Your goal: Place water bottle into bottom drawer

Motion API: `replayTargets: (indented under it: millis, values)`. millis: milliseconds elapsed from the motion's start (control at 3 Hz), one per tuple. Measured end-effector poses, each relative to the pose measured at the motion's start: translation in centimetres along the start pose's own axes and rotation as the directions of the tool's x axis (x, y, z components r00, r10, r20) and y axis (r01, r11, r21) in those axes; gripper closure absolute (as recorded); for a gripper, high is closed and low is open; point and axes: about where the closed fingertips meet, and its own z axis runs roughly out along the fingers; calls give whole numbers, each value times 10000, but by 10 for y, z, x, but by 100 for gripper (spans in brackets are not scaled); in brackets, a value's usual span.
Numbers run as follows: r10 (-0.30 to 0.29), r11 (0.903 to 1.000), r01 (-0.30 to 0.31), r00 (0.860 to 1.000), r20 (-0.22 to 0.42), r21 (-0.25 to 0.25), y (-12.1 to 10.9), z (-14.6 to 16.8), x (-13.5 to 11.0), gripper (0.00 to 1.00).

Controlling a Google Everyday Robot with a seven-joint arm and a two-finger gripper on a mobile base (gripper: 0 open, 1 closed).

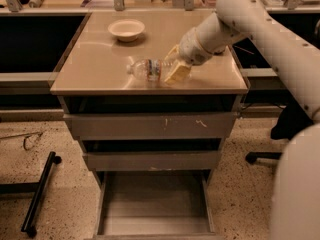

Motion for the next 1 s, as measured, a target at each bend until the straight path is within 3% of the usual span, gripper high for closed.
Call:
replayTargets:
  millis: [333, 667, 1000]
  values:
    - [-23, 10000, 21, 9978, 661, 26, 23, -3, 5, 100]
    - [-23, 10000, 21, 9978, 660, 26, 22, -6, 3, 100]
    - [69, 9996, -78, 9994, 344, 277, 41, -19, 4, 100]
